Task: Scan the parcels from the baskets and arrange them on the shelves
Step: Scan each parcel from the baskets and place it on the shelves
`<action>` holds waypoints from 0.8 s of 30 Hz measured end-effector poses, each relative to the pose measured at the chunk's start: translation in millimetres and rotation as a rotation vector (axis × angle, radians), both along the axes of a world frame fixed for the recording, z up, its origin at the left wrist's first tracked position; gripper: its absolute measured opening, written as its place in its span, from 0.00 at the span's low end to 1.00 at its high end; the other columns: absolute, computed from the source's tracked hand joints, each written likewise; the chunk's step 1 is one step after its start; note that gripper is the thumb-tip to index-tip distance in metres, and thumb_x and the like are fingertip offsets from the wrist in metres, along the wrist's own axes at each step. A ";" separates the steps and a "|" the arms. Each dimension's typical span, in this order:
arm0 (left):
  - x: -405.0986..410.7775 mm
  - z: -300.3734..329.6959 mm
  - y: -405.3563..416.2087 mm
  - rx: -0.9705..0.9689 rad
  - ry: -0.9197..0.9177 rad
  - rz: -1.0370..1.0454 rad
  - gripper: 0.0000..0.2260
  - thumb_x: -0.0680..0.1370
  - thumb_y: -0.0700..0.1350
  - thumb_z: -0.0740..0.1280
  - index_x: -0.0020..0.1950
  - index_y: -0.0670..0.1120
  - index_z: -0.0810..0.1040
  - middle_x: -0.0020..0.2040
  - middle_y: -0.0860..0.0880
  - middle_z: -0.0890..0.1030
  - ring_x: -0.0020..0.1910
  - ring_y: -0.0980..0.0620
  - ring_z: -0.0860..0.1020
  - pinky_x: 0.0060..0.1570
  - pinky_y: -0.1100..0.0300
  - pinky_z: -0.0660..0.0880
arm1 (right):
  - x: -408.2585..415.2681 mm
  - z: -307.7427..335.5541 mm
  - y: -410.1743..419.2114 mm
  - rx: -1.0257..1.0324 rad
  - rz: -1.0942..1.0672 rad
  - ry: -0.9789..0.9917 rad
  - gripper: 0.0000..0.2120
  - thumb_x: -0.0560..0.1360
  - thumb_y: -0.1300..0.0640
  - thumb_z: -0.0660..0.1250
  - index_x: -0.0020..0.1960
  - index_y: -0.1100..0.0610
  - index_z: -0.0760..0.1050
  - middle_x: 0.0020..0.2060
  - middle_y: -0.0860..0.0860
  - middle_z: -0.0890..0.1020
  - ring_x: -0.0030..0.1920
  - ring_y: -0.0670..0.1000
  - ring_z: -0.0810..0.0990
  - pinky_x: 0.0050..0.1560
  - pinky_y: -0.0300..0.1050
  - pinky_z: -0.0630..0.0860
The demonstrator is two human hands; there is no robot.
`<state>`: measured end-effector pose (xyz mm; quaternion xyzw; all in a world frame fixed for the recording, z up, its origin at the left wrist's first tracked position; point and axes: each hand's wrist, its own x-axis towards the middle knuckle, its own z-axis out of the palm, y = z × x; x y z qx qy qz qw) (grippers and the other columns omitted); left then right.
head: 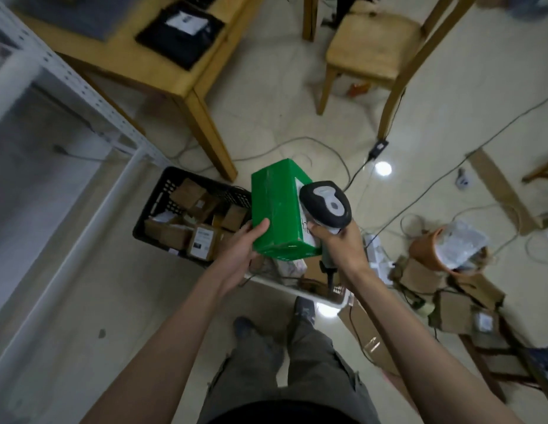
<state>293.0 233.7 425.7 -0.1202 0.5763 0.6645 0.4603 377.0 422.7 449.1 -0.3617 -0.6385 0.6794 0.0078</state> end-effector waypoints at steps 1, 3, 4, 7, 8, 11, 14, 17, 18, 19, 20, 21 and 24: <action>1.5 7.4 -5.1 -0.042 0.057 0.007 0.25 0.77 0.52 0.70 0.73 0.49 0.73 0.67 0.50 0.81 0.65 0.50 0.80 0.66 0.51 0.74 | 1.4 6.9 -7.4 0.035 0.004 0.018 0.27 0.74 0.63 0.75 0.71 0.58 0.72 0.63 0.54 0.81 0.63 0.54 0.79 0.65 0.54 0.78; 2.0 19.5 -19.5 -0.107 0.136 0.028 0.19 0.80 0.47 0.69 0.70 0.49 0.73 0.66 0.49 0.80 0.63 0.49 0.80 0.63 0.51 0.76 | 2.5 19.3 -25.1 0.116 0.024 0.078 0.29 0.75 0.61 0.76 0.73 0.57 0.70 0.64 0.53 0.80 0.63 0.51 0.79 0.63 0.47 0.78; 0.9 25.3 -29.1 -0.135 0.168 0.031 0.15 0.81 0.44 0.68 0.68 0.49 0.72 0.66 0.48 0.79 0.62 0.48 0.80 0.61 0.51 0.78 | 1.6 25.1 -35.8 0.165 0.042 0.115 0.29 0.75 0.60 0.76 0.72 0.57 0.70 0.65 0.53 0.80 0.63 0.51 0.79 0.61 0.43 0.79; -4.5 49.1 -62.9 -0.205 0.232 0.032 0.12 0.80 0.48 0.70 0.60 0.53 0.70 0.64 0.49 0.78 0.58 0.51 0.81 0.52 0.56 0.80 | -6.3 42.7 -75.4 0.290 0.108 0.231 0.23 0.75 0.60 0.75 0.66 0.50 0.70 0.61 0.50 0.79 0.60 0.48 0.78 0.55 0.33 0.76; -4.6 58.1 -75.3 -0.210 0.247 0.056 0.16 0.78 0.51 0.72 0.60 0.53 0.70 0.62 0.50 0.79 0.55 0.54 0.82 0.48 0.59 0.80 | -9.6 48.8 -90.8 0.317 0.135 0.261 0.24 0.76 0.61 0.75 0.66 0.48 0.69 0.59 0.48 0.78 0.58 0.46 0.78 0.53 0.30 0.75; -2.4 80.4 -118.3 -0.263 0.337 0.105 0.27 0.71 0.57 0.77 0.64 0.48 0.75 0.58 0.50 0.83 0.52 0.56 0.84 0.51 0.59 0.82 | -19.9 65.6 -141.2 0.367 0.223 0.323 0.24 0.76 0.60 0.75 0.67 0.49 0.69 0.56 0.40 0.77 0.55 0.35 0.77 0.51 0.28 0.74; -0.2 99.0 -171.6 -0.305 0.383 0.180 0.22 0.71 0.57 0.78 0.61 0.51 0.80 0.55 0.52 0.86 0.51 0.56 0.84 0.50 0.62 0.81 | -35.4 80.4 -193.3 0.416 0.330 0.376 0.24 0.75 0.61 0.75 0.69 0.56 0.71 0.58 0.46 0.78 0.59 0.47 0.78 0.55 0.40 0.75; 0.7 118.4 -235.2 -0.324 0.399 0.317 0.17 0.68 0.57 0.79 0.53 0.54 0.81 0.50 0.55 0.87 0.46 0.59 0.85 0.40 0.68 0.78 | -57.4 97.2 -249.0 0.416 0.454 0.428 0.25 0.73 0.64 0.76 0.68 0.59 0.73 0.59 0.51 0.79 0.61 0.53 0.78 0.56 0.45 0.75; 1.5 125.3 -257.8 -0.338 0.408 0.365 0.18 0.66 0.58 0.79 0.53 0.54 0.82 0.50 0.55 0.87 0.46 0.58 0.85 0.40 0.67 0.78 | -64.3 104.0 -268.9 0.412 0.507 0.454 0.26 0.73 0.65 0.76 0.68 0.59 0.72 0.59 0.51 0.79 0.61 0.53 0.78 0.57 0.45 0.75; 2.1 132.1 -280.3 -0.355 0.416 0.416 0.19 0.66 0.58 0.80 0.53 0.54 0.82 0.50 0.54 0.87 0.47 0.57 0.85 0.41 0.66 0.78 | -70.6 111.5 -288.7 0.396 0.563 0.480 0.27 0.72 0.66 0.76 0.69 0.59 0.72 0.60 0.50 0.79 0.62 0.53 0.78 0.58 0.45 0.75; 2.2 138.7 -302.7 -0.373 0.428 0.472 0.19 0.66 0.57 0.80 0.53 0.54 0.82 0.50 0.54 0.87 0.47 0.56 0.85 0.41 0.64 0.79 | -77.2 119.5 -307.7 0.367 0.617 0.502 0.28 0.71 0.68 0.76 0.69 0.58 0.72 0.61 0.51 0.79 0.62 0.52 0.78 0.60 0.47 0.76; 2.9 145.1 -324.7 -0.392 0.436 0.531 0.18 0.67 0.55 0.80 0.53 0.54 0.81 0.51 0.53 0.86 0.47 0.54 0.85 0.43 0.62 0.80 | -83.8 127.8 -325.7 0.333 0.668 0.511 0.30 0.70 0.70 0.75 0.69 0.58 0.72 0.61 0.51 0.80 0.62 0.52 0.78 0.61 0.48 0.77; 9.5 164.7 -382.5 -0.435 0.445 0.684 0.22 0.69 0.53 0.79 0.60 0.52 0.76 0.53 0.52 0.84 0.51 0.52 0.83 0.50 0.57 0.80 | -104.2 153.7 -373.1 0.252 0.812 0.525 0.25 0.71 0.70 0.75 0.65 0.59 0.75 0.58 0.52 0.83 0.59 0.52 0.81 0.58 0.50 0.80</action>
